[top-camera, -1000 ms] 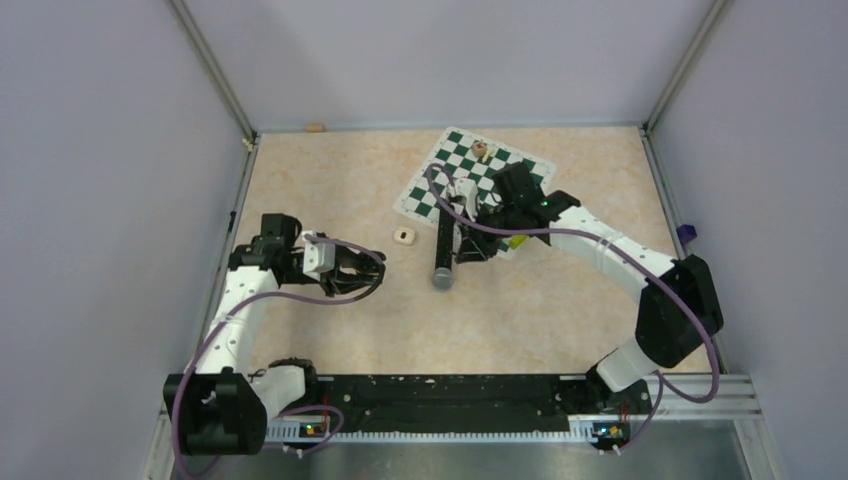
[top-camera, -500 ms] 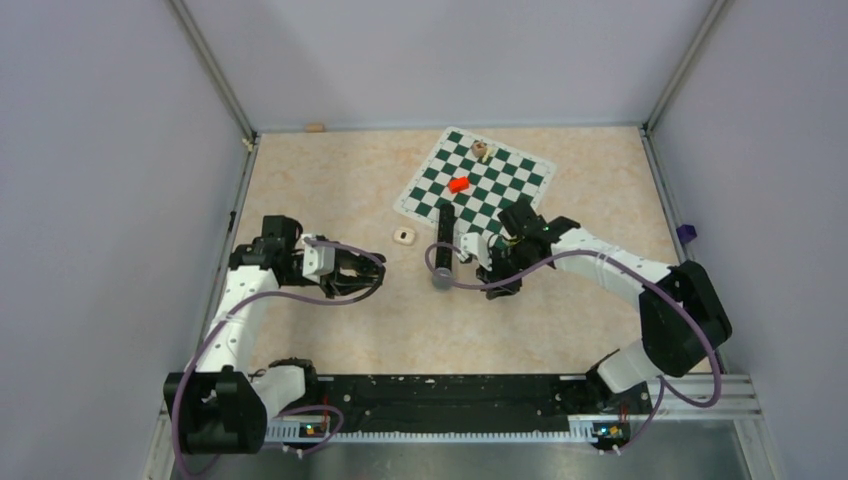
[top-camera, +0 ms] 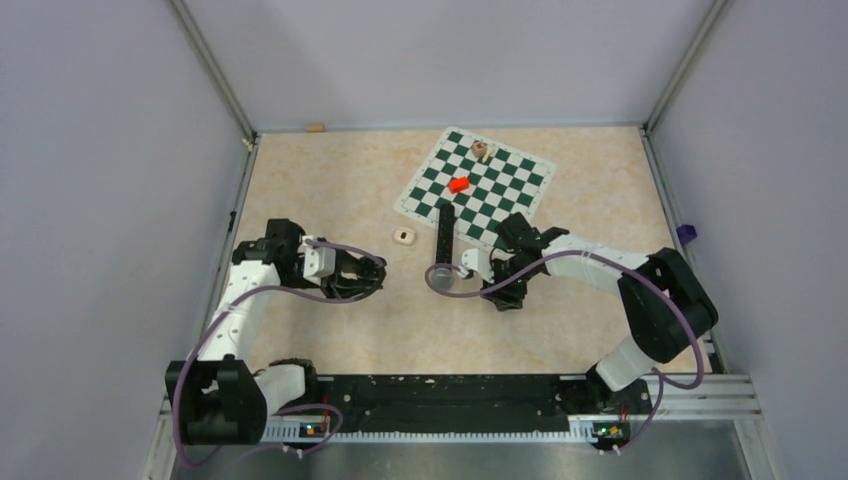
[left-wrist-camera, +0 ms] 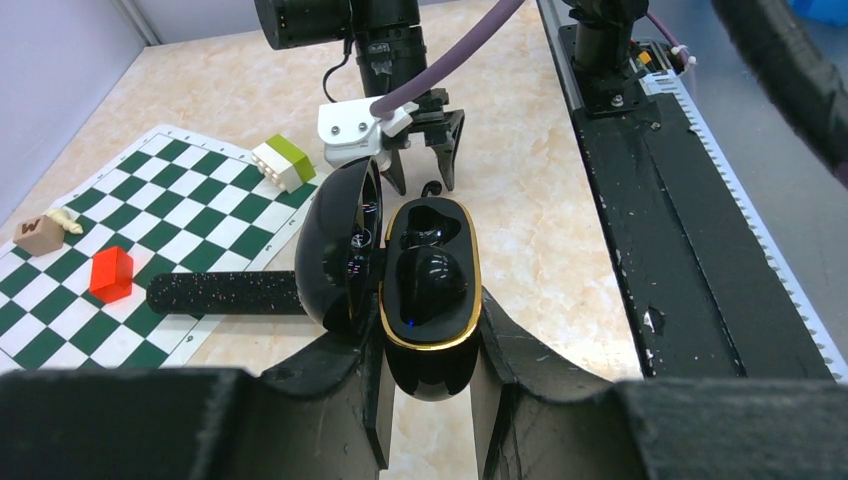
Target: Insert the wireless bluetooth earbuds into the charging case
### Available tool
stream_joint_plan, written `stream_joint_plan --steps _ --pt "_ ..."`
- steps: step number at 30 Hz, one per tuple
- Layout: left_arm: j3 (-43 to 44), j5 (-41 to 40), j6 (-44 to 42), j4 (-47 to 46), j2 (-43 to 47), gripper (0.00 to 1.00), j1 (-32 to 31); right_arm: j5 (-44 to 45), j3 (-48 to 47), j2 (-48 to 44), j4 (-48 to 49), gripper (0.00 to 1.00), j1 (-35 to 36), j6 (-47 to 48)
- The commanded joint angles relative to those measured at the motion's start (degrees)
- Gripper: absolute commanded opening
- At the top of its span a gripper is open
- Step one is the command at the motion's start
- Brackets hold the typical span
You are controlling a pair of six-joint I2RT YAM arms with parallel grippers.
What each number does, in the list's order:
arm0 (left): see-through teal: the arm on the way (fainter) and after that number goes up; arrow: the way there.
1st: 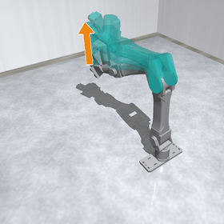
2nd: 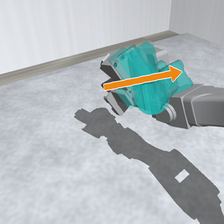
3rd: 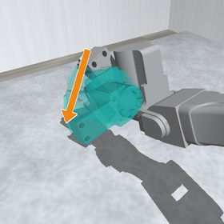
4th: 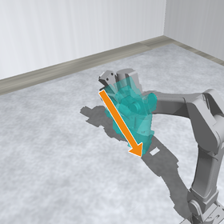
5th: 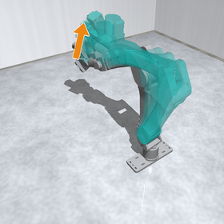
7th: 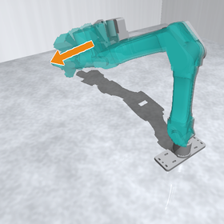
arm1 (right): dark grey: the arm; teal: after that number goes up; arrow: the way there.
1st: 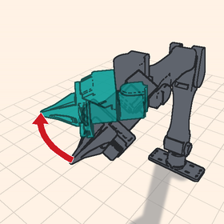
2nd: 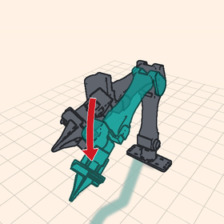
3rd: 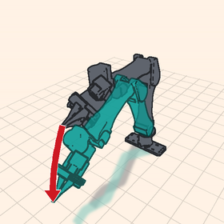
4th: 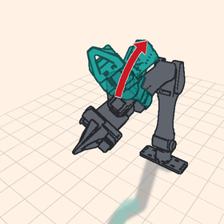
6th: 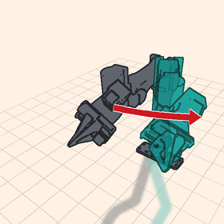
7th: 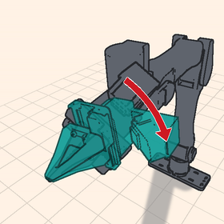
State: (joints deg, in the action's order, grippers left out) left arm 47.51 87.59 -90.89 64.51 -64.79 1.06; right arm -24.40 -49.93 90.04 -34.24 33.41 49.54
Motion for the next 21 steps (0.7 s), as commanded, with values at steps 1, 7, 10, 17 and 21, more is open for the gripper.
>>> stream_joint_plan --steps 1,7,10,17,21 --pt "1.6 3.3 -2.6 2.0 0.1 0.00 0.3 6.4 -1.6 -1.9 4.0 0.59 -0.6 -2.0" --pt "1.8 3.6 -3.2 2.7 0.2 0.00 0.3 13.0 0.8 -6.2 7.0 0.68 -2.0 -5.1" --pt "1.8 3.8 -3.8 3.2 0.6 0.00 0.3 14.5 1.6 -7.5 8.4 0.70 -2.2 -6.1" --pt "1.8 3.7 -3.9 3.6 1.2 0.00 0.3 16.2 1.0 -4.7 9.5 0.74 -2.2 -7.5" --pt "1.8 3.7 -3.9 3.5 1.0 0.00 0.3 10.5 0.3 -4.7 7.4 0.78 -2.2 -8.1"
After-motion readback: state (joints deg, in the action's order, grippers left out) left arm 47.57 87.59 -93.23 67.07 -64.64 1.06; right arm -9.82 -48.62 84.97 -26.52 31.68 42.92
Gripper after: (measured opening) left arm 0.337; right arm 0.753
